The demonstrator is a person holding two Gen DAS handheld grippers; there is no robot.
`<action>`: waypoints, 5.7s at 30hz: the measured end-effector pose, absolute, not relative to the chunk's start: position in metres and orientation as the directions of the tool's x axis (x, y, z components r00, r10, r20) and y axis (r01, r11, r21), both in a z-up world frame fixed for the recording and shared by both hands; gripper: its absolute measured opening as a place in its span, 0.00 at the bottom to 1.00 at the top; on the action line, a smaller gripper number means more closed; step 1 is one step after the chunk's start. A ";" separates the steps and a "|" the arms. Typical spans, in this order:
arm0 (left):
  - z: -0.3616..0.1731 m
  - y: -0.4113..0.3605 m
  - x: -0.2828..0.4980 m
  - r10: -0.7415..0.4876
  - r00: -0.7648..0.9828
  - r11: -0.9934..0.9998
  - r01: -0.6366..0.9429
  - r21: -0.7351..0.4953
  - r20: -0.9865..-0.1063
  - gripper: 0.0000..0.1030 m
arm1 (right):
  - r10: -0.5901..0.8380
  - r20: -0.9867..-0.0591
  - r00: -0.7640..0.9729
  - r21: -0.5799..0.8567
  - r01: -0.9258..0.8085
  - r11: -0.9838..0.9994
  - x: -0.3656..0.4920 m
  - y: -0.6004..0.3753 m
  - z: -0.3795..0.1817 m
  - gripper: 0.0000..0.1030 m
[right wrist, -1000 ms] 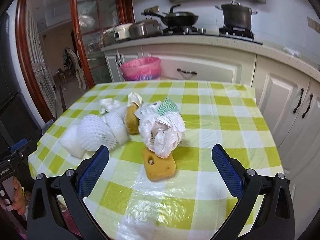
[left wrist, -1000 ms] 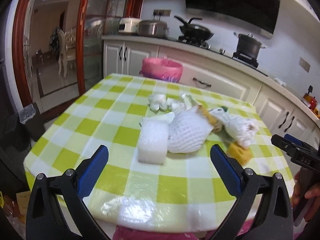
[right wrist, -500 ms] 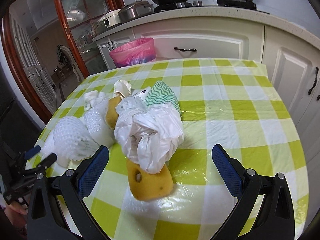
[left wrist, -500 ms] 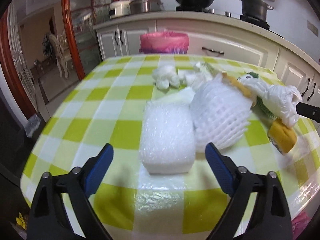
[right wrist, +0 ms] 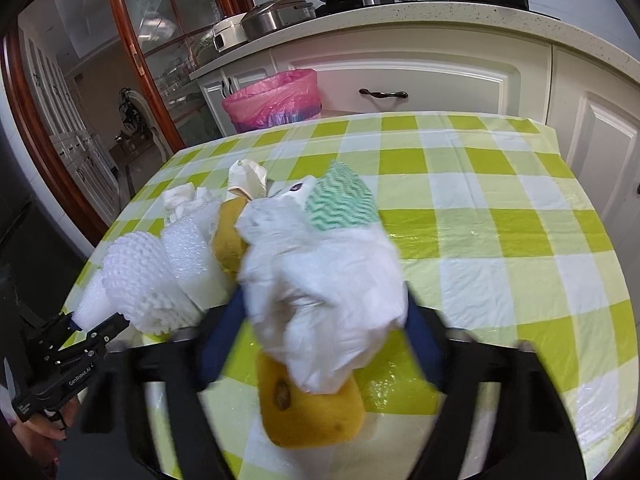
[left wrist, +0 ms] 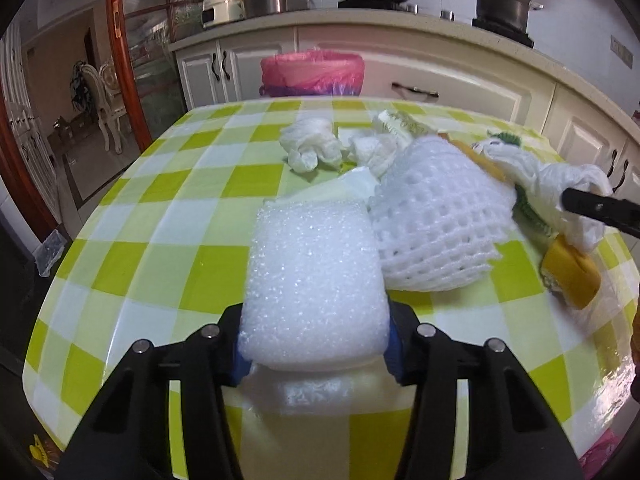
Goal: Collect trash
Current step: 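Carry the foam block and plastic bag with both tools to the pink bin, then open both tools over the pink bin, dropping the foam block and bag, then grasp the white foam fruit net with the left tool while the right tool grasps the yellow sponge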
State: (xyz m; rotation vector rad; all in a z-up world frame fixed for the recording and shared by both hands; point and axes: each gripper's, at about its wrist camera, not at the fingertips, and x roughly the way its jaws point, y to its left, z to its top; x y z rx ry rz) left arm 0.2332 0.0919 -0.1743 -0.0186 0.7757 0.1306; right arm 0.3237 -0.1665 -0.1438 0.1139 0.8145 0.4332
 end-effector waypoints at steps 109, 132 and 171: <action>0.007 0.100 0.341 -0.020 0.925 0.998 -0.002 -0.058 -0.380 0.96 | 0.610 -0.342 0.715 0.166 -0.593 0.788 0.393 -0.142 0.025 0.73; -0.122 0.053 0.221 0.009 0.840 0.998 -0.044 -0.052 -0.543 0.95 | 0.481 -0.571 0.666 0.149 -0.492 0.858 0.258 -0.176 -0.125 0.77; -0.141 0.049 0.245 -0.040 0.810 0.999 0.019 -0.041 -0.585 0.38 | 0.498 -0.654 0.569 0.196 -0.509 0.838 0.282 -0.166 -0.146 0.47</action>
